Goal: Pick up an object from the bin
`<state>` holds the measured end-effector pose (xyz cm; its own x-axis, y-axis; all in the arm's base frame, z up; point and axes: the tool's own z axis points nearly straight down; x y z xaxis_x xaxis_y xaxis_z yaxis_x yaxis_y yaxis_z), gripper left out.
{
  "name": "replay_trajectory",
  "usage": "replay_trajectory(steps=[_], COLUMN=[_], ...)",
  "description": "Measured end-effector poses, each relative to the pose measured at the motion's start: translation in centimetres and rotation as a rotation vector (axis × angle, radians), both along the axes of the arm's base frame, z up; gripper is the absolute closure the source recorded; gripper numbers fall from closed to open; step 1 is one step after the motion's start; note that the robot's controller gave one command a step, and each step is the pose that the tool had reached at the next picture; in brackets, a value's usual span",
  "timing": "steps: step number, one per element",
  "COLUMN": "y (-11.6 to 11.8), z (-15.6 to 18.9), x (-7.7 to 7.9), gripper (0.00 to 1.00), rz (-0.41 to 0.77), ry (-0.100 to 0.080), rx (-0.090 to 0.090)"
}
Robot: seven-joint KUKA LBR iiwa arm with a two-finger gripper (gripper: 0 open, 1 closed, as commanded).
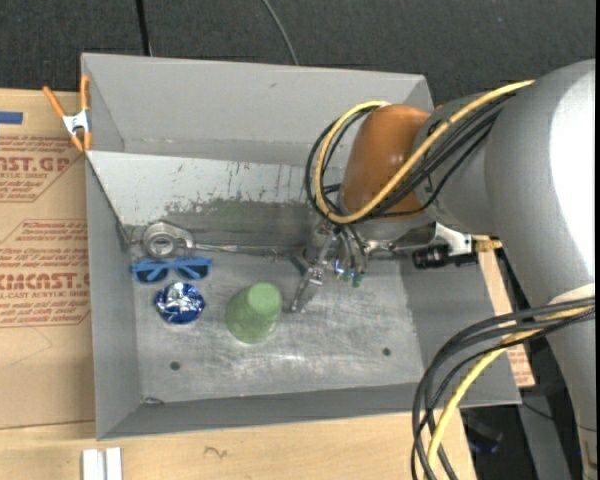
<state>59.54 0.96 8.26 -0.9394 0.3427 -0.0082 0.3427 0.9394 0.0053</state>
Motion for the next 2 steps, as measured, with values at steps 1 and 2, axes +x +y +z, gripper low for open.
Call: replay_trajectory(steps=[1, 2], y=[-1.2, 0.0], z=[-0.4, -0.4], x=[0.3, 0.0], gripper=[0.00, 0.00], rz=[0.052, -0.045], ry=[-0.010, -0.017], rx=[0.007, -0.004])
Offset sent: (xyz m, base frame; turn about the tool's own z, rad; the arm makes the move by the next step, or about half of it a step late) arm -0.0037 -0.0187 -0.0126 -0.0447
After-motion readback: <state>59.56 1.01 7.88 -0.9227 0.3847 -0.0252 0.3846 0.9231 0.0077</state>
